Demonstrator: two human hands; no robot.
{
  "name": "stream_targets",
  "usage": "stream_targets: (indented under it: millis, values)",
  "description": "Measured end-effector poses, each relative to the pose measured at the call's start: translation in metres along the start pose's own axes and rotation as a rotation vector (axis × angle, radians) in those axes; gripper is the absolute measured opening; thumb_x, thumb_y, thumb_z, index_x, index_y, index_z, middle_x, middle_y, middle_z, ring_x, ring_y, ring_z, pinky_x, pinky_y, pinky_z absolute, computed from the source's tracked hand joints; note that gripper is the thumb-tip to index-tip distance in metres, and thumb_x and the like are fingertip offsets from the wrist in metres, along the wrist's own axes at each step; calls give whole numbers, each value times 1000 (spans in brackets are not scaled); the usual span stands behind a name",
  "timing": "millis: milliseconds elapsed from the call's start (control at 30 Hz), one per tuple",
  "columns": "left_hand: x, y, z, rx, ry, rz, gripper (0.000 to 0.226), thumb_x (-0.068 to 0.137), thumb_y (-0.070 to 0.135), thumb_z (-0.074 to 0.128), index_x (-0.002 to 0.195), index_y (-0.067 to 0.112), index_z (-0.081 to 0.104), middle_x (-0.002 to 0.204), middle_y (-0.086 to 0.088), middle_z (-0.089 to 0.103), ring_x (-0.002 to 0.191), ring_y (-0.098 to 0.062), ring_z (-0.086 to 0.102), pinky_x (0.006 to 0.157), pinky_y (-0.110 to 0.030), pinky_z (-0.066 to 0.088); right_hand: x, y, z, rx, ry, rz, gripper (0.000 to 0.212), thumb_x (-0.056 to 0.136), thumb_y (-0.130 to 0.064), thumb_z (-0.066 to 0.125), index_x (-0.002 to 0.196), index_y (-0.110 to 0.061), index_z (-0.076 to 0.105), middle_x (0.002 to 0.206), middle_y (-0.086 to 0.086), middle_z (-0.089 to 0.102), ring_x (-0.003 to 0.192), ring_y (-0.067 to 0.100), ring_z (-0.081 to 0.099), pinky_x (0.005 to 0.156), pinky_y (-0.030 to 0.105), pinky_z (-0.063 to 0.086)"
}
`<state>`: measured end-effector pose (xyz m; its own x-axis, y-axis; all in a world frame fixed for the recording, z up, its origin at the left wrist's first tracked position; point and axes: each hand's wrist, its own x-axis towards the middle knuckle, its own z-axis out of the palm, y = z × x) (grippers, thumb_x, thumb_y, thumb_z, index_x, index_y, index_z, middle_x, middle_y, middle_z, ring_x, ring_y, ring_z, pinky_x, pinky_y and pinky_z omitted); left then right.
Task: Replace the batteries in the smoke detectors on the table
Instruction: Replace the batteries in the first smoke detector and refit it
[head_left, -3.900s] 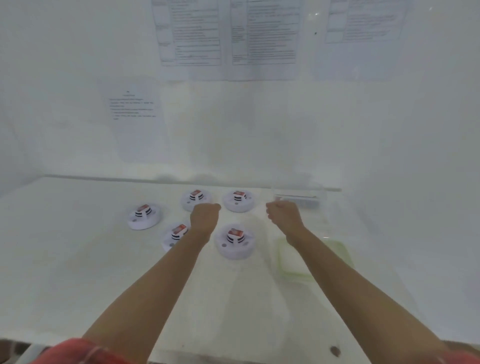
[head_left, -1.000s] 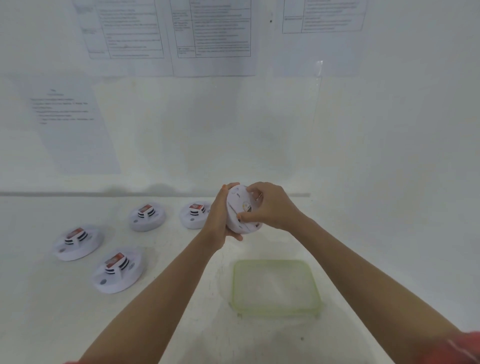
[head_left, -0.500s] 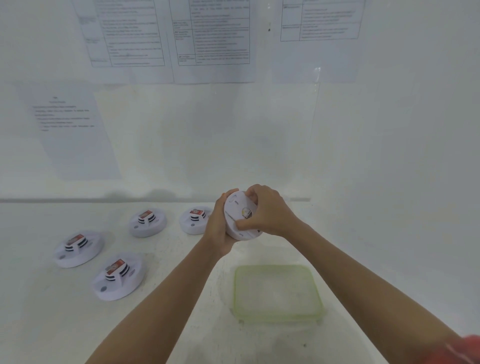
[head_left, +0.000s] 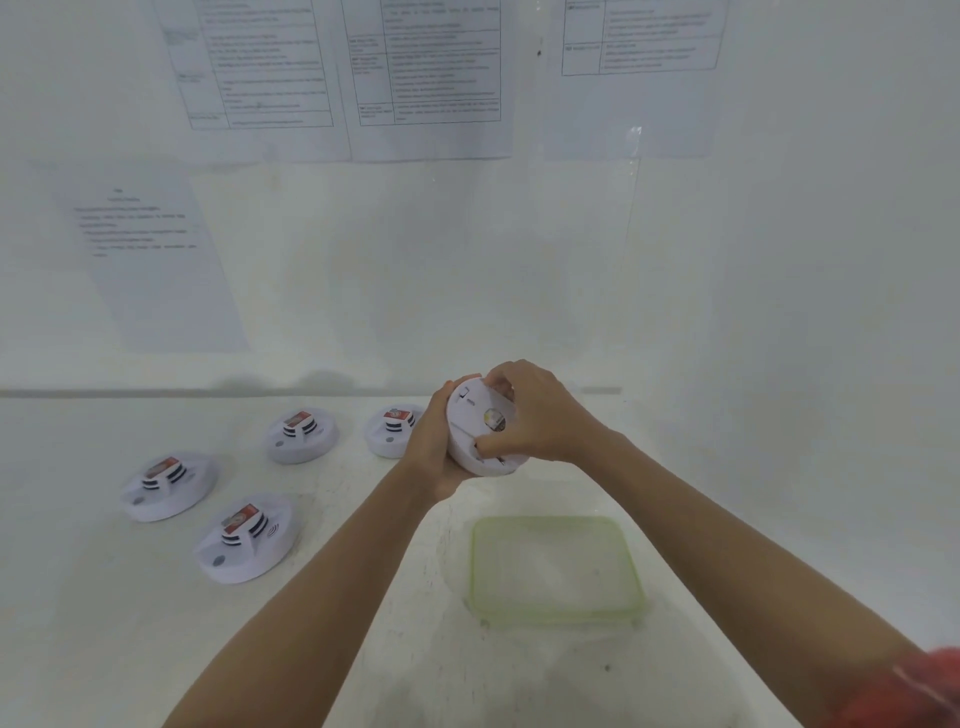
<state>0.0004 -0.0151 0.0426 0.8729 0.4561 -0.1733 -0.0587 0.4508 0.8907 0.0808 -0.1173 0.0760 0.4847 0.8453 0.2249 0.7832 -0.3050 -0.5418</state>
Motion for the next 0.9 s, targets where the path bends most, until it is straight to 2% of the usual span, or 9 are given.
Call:
stream_targets:
  millis: [100,200,300,433,533,633,733,800,900]
  values:
    - [-6,-4,-5,18,18,-5,36,97,38,36,90,19,66,75,-1,74,81,-19,64,71,-34,50,-5,-1,1,7,-46,-9,74,52,-39,72,118,-13,50,110,1,51,99,17,47,79,24,39]
    - [-13,-6,-8,57,21,5,39,99,34,33,86,19,66,72,0,74,76,-18,65,69,-33,50,-10,-2,3,10,-69,-23,66,54,-38,72,113,-16,51,106,0,53,96,18,48,76,24,38]
    - [-19,-8,-11,81,11,-5,38,98,37,33,88,21,66,74,1,73,80,-19,64,73,-34,50,-15,-8,2,-47,-113,-11,66,64,-38,80,117,-15,49,111,0,50,100,17,47,80,25,40]
    - [-26,-11,-18,99,-10,-15,35,97,39,37,89,23,67,79,1,73,82,-19,64,77,-35,50,-22,-15,5,-88,-139,14,70,65,-34,81,123,-13,47,116,2,50,104,17,47,85,28,43]
    - [-31,-11,-23,112,-29,-38,36,97,39,35,92,22,67,84,-2,72,82,-20,64,72,-34,51,-26,-23,9,-53,-118,37,69,63,-29,82,120,-13,48,114,1,52,100,16,48,74,23,43]
    - [-36,-8,-31,127,-28,-46,39,99,39,34,88,21,67,79,-1,73,77,-18,67,69,-33,52,-32,-31,13,15,-110,82,70,51,-35,79,112,-16,49,105,-4,55,88,11,51,60,16,37]
    - [-41,-7,-43,105,-47,-41,36,98,38,38,86,20,67,81,-3,74,73,-18,69,72,-35,52,-39,-37,16,96,-120,133,60,52,-31,78,104,-21,48,96,-7,54,76,1,49,58,16,38]
    - [-46,-8,-51,69,-59,-63,32,97,38,41,89,21,67,83,-3,74,79,-20,68,76,-38,52,-44,-37,15,140,-126,170,54,63,-19,81,106,-19,48,94,-7,52,74,1,48,60,18,41]
    - [-53,-12,-70,3,-39,-99,31,94,41,44,105,20,64,107,-6,69,98,-27,63,86,-44,49,-56,-27,12,51,-204,237,56,68,-15,79,114,-15,49,98,-4,51,77,6,50,59,17,41]
